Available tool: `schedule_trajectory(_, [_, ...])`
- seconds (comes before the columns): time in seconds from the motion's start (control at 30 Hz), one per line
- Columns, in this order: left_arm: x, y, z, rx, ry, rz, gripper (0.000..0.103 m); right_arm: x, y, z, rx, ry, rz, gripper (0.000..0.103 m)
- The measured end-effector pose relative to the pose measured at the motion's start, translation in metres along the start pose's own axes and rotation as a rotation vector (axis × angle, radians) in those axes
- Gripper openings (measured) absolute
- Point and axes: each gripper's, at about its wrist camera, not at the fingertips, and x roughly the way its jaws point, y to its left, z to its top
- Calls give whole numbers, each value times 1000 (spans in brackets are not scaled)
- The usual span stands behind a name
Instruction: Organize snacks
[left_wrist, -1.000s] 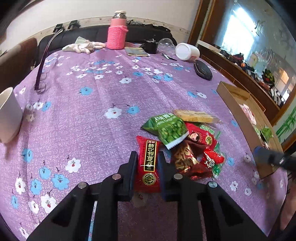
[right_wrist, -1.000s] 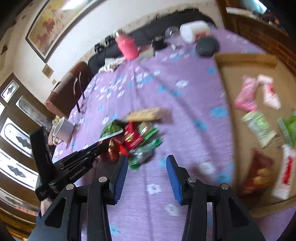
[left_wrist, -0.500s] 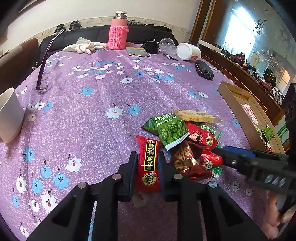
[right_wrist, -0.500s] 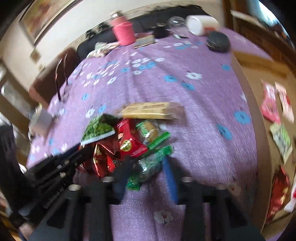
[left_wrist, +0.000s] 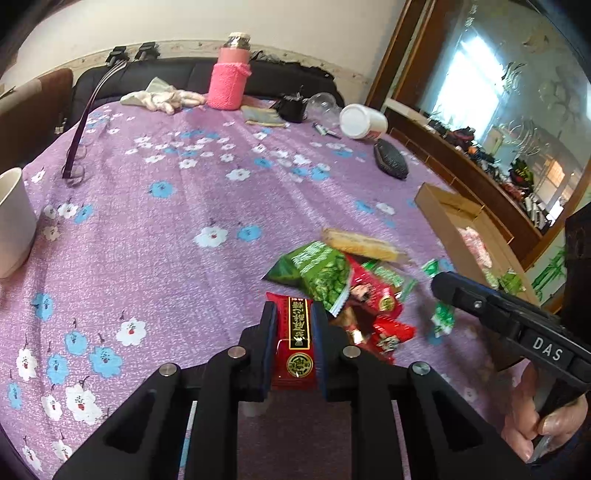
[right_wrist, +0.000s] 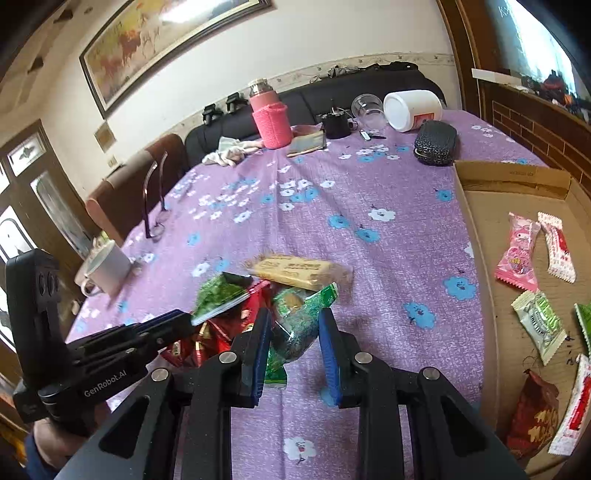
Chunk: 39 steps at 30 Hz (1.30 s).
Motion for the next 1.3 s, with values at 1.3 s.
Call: schedule_trajectory(1.3, [-14,-11,-1,20,-56,-77,11,3,-5,-6,-37,18,-126,28])
